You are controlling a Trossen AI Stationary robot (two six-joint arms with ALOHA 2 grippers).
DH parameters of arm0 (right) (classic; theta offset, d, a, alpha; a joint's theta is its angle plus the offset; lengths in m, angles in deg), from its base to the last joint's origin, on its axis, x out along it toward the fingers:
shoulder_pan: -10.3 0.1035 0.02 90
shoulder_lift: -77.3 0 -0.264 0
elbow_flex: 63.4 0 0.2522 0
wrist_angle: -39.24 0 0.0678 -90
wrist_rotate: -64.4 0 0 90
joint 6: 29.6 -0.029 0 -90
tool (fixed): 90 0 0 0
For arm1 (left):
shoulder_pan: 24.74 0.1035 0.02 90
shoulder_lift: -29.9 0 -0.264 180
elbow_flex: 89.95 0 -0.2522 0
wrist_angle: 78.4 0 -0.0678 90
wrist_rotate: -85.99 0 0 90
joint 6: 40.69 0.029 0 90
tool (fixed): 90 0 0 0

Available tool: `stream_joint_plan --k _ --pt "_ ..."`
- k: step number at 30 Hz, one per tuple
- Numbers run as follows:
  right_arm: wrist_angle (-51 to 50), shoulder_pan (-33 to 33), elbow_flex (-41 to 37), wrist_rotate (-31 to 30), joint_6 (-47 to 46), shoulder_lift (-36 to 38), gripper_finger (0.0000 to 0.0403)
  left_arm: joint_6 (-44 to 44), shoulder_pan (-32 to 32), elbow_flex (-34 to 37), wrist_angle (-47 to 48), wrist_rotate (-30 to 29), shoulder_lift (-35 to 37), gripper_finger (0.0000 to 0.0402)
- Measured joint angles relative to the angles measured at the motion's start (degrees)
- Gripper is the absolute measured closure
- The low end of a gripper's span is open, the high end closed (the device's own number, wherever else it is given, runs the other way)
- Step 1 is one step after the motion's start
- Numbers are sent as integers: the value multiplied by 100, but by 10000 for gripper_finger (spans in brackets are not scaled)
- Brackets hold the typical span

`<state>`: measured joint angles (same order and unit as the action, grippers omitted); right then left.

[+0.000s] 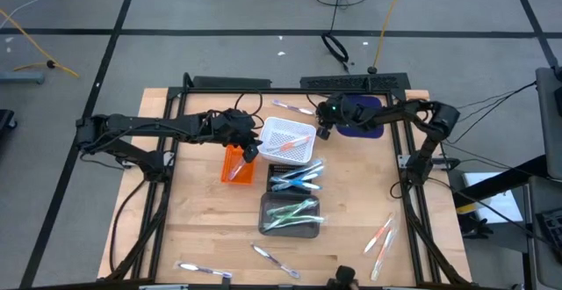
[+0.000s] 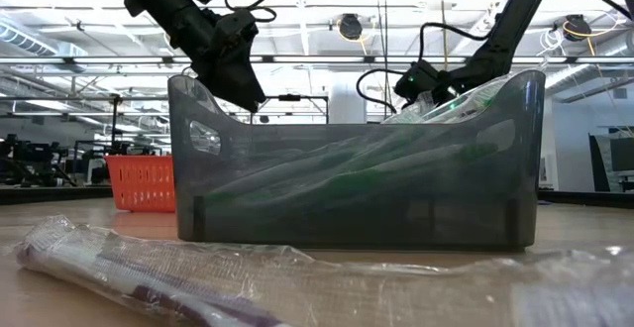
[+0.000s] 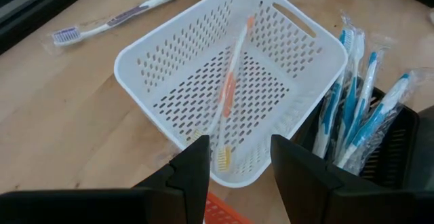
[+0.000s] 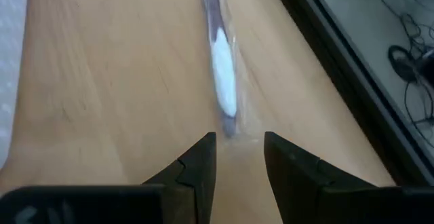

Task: Pick & Place Toothbrushes
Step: Put the top purple toothbrush into the orange basket

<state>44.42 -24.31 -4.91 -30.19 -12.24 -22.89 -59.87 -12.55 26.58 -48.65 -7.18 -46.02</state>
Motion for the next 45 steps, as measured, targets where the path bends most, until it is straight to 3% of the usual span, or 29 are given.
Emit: stream_joint_plan --k 4,13,25,32,40,45 --pt "81 -44 0 336 70 -3 289 60 0 0 -2 0 0 245" --pt "10 -84 0 469 551 -3 286 107 0 0 -4 -2 0 245" --pt "230 -228 0 478 734 -3 227 103 0 0 -12 -2 0 245" --pt "346 -227 0 499 889 -176 213 98 0 0 -136 -2 0 245" --pt "185 -232 373 313 998 -633 216 98 0 0 -168 1 0 245" --pt "-358 -318 519 358 770 -641 273 100 0 0 -170 1 0 245"
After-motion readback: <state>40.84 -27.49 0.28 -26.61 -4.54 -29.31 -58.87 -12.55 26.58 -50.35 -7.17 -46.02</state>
